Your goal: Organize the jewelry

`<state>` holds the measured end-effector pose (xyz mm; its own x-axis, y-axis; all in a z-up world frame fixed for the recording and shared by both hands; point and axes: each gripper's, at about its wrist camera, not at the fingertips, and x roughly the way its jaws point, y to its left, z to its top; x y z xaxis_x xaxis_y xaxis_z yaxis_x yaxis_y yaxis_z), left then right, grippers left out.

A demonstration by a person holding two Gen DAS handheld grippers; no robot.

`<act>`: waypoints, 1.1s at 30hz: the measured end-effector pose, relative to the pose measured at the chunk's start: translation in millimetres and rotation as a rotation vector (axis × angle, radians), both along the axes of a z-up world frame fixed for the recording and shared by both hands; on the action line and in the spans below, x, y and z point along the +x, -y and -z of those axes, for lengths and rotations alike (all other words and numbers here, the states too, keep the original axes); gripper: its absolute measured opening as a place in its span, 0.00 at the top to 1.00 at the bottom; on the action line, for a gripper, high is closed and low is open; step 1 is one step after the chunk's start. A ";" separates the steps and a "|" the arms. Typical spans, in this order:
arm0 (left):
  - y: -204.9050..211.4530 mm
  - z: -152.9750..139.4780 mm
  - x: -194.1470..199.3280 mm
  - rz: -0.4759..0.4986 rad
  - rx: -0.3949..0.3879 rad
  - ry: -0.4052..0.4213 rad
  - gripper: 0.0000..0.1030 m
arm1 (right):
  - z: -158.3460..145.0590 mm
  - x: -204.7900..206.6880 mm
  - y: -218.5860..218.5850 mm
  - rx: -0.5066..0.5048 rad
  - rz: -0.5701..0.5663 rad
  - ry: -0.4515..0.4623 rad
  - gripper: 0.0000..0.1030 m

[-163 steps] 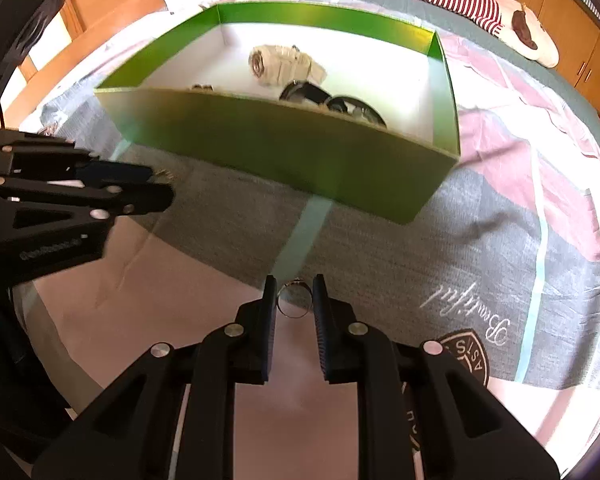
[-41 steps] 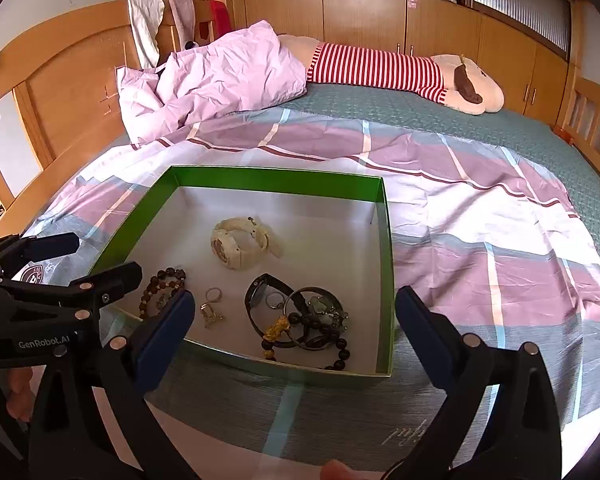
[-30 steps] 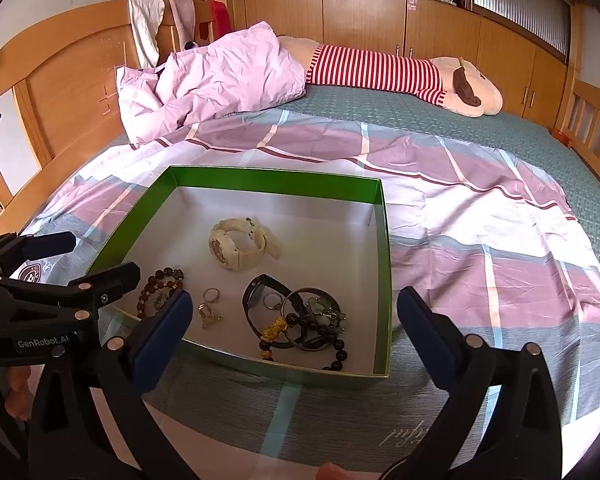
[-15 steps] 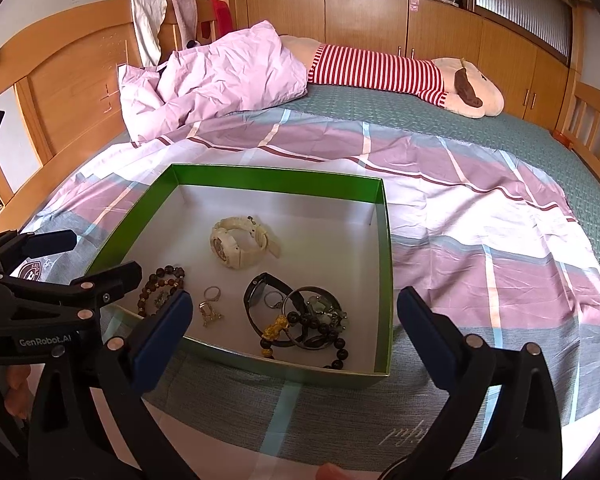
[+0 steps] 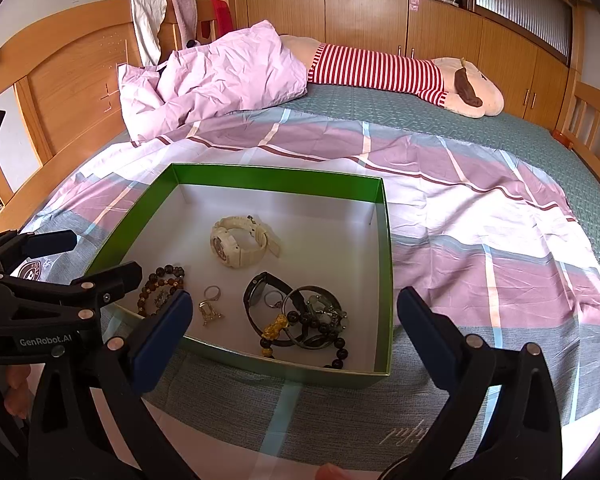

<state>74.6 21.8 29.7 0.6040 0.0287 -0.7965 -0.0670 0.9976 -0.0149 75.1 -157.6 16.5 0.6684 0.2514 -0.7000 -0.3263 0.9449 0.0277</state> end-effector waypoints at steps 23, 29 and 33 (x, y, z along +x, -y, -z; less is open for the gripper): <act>0.2 3.5 1.1 -0.006 0.004 -0.015 0.06 | 1.5 0.1 1.2 -0.008 -0.011 0.000 0.03; 0.1 3.6 1.7 -0.005 0.002 -0.019 0.06 | 1.4 0.2 0.7 -0.009 -0.013 0.000 0.03; 0.5 4.1 2.3 -0.003 0.006 -0.028 0.06 | 1.3 0.1 1.2 -0.012 -0.012 0.001 0.03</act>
